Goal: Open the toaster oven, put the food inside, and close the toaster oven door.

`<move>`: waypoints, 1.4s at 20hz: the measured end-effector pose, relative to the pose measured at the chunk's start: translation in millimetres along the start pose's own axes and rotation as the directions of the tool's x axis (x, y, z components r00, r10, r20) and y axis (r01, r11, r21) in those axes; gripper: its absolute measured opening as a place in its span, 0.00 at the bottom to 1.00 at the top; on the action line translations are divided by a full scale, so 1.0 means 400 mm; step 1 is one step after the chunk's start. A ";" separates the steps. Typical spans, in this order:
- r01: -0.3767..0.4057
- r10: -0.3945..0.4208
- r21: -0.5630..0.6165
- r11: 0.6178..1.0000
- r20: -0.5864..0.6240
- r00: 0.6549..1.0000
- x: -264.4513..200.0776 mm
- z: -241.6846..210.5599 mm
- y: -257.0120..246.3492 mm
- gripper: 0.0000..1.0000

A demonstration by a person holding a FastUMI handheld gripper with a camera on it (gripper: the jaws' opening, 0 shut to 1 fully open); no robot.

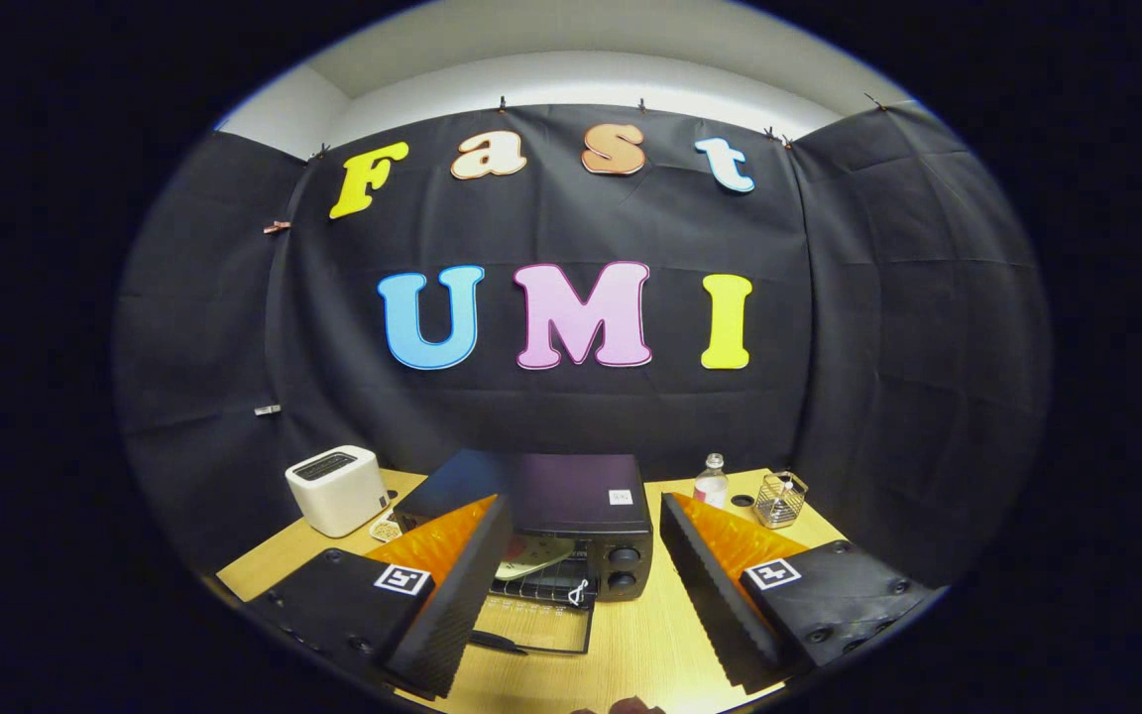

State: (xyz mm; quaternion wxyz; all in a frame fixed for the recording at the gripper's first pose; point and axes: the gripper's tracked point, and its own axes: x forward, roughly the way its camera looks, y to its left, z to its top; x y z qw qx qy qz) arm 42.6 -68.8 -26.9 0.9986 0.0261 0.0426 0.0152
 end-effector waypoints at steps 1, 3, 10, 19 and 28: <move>0.001 -0.001 0.001 1.000 -0.003 1.000 0.003 -0.003 -0.003 0.99; -0.001 0.001 0.002 1.000 -0.008 1.000 0.005 -0.010 -0.006 0.99; 0.007 -0.007 0.000 1.000 0.006 1.000 0.024 0.024 -0.020 0.99; 0.037 -0.037 -0.011 0.999 0.027 0.999 0.049 0.083 -0.046 0.99; 0.058 -0.049 0.042 0.997 -0.178 0.983 0.043 -0.247 0.008 0.99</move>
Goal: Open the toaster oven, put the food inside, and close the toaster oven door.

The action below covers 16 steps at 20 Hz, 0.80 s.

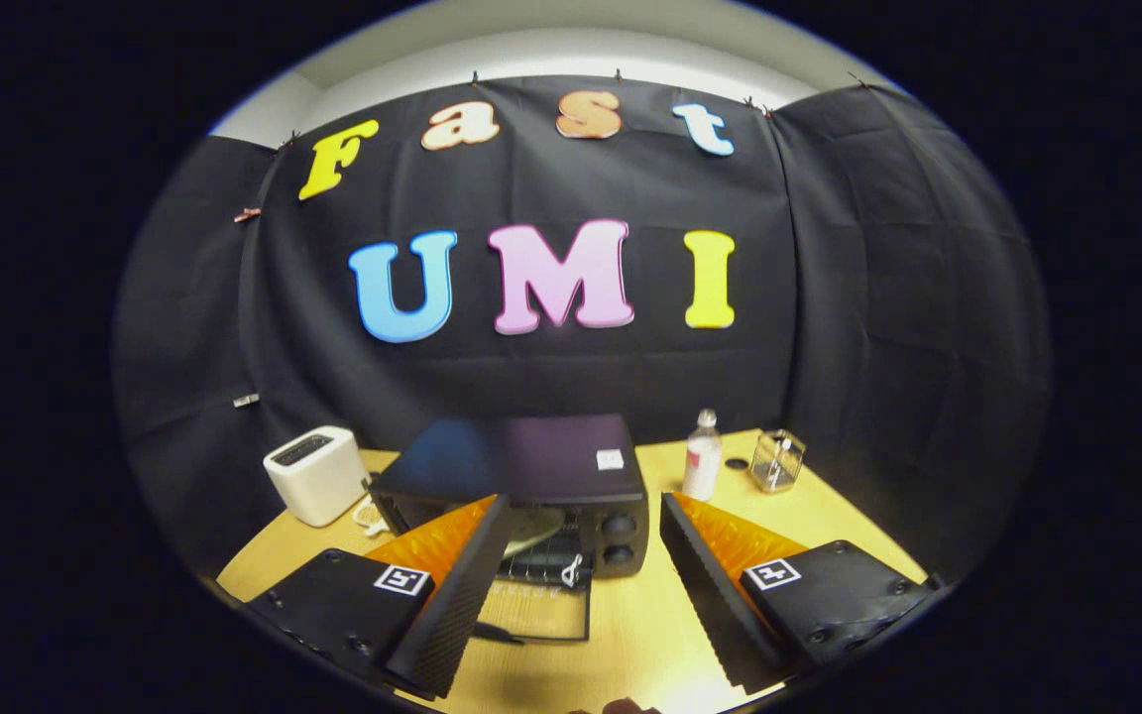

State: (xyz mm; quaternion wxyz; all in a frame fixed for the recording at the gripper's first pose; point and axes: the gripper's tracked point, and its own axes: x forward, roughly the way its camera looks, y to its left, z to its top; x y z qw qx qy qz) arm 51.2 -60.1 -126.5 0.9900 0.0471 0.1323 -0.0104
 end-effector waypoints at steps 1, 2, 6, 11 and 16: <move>-0.010 0.011 0.005 1.000 -0.051 0.999 0.003 -0.066 0.017 0.99; -0.022 0.023 0.006 1.000 -0.097 0.995 0.006 -0.128 0.038 0.99; -0.061 0.050 -0.034 0.998 -0.249 0.967 0.021 -0.332 0.089 1.00; -0.107 0.070 -0.079 0.991 -0.373 0.925 0.040 -0.485 0.175 1.00; -0.110 0.031 -0.152 0.982 -0.447 0.894 0.094 -0.588 0.208 1.00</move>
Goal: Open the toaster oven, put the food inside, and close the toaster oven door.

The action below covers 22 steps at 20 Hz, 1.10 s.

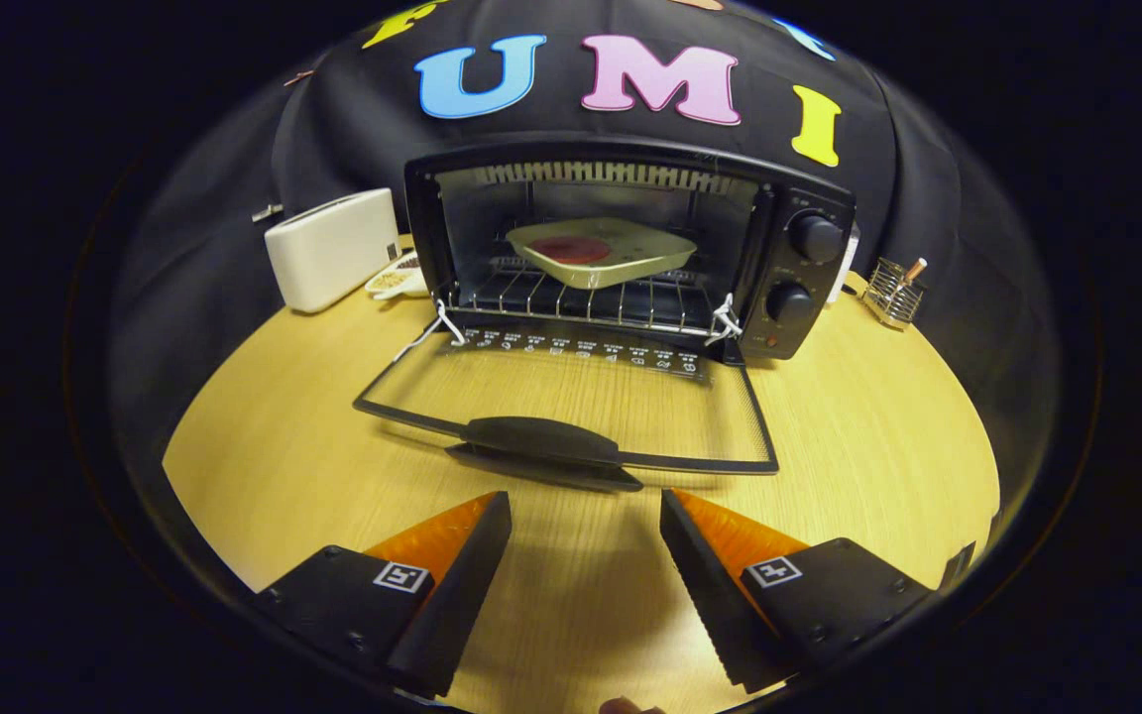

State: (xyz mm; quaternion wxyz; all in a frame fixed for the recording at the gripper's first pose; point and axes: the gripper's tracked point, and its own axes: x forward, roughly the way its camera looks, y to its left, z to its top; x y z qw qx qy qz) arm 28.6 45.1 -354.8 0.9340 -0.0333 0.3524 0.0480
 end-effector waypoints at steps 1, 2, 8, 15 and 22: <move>0.000 0.000 -0.001 1.000 -0.002 1.000 0.015 0.002 0.005 1.00; 0.005 -0.005 -0.008 1.000 0.004 1.000 0.026 0.007 0.010 1.00; -0.017 0.018 -0.036 0.999 0.024 1.000 0.028 0.034 -0.014 1.00; -0.054 0.060 -0.030 0.998 0.225 0.973 -0.083 0.335 -0.018 1.00; -0.029 0.033 -0.015 0.999 0.465 0.885 -0.238 0.657 -0.084 1.00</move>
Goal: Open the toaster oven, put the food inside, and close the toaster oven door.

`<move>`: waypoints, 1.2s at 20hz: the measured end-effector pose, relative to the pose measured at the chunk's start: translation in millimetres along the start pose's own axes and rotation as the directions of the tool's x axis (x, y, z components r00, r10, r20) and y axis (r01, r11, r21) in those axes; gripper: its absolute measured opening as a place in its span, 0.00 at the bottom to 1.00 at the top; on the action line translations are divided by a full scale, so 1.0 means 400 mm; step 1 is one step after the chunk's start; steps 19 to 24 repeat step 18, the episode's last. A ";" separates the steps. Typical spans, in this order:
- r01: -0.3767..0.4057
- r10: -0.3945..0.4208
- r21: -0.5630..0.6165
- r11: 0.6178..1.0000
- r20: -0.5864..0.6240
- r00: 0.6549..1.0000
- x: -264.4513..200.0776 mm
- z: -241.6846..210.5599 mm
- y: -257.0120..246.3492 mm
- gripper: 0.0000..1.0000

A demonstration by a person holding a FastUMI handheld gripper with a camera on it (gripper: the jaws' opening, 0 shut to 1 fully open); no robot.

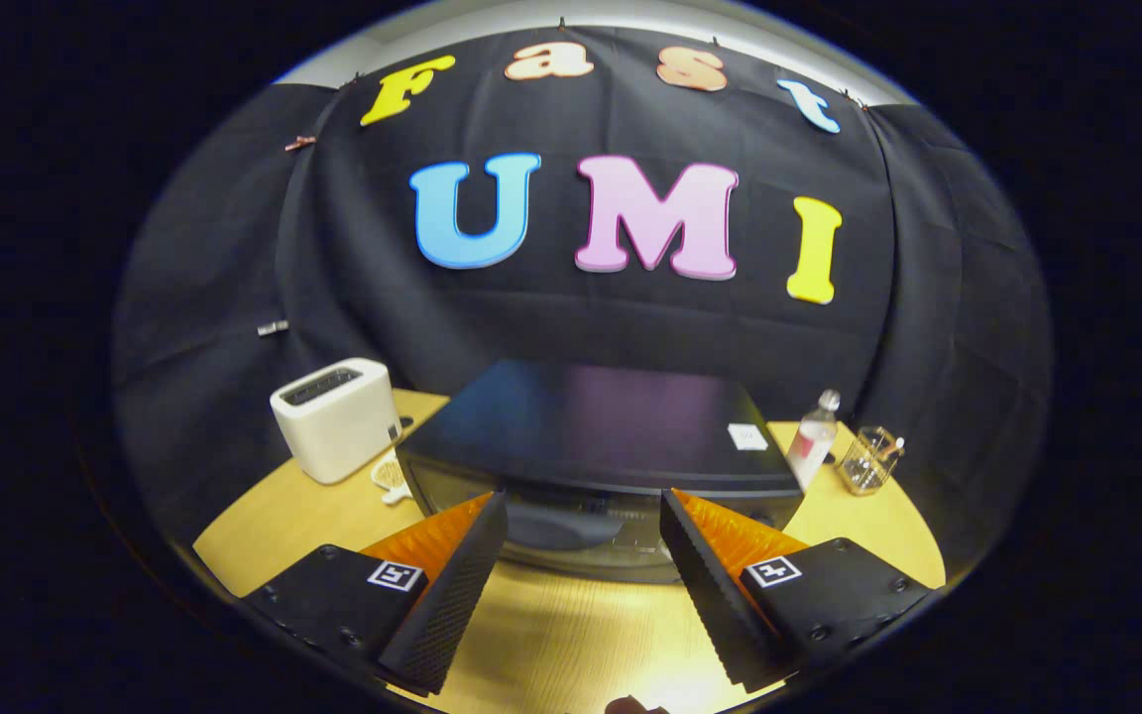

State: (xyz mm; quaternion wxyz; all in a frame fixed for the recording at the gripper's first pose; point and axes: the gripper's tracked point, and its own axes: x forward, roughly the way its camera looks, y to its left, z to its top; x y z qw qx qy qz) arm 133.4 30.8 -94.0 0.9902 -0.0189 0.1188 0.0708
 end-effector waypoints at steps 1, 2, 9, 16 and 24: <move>0.001 -0.001 -0.012 1.000 0.042 0.999 -0.030 0.049 -0.012 1.00; 0.006 -0.004 -0.026 1.000 0.085 0.996 -0.063 0.097 -0.029 1.00; 0.118 -0.116 0.001 0.993 0.214 0.970 -0.316 0.197 -0.189 1.00; 0.223 -0.240 0.105 0.969 0.186 0.953 -0.400 0.161 -0.351 1.00; 0.225 -0.247 0.129 0.966 0.192 0.950 -0.394 0.169 -0.362 1.00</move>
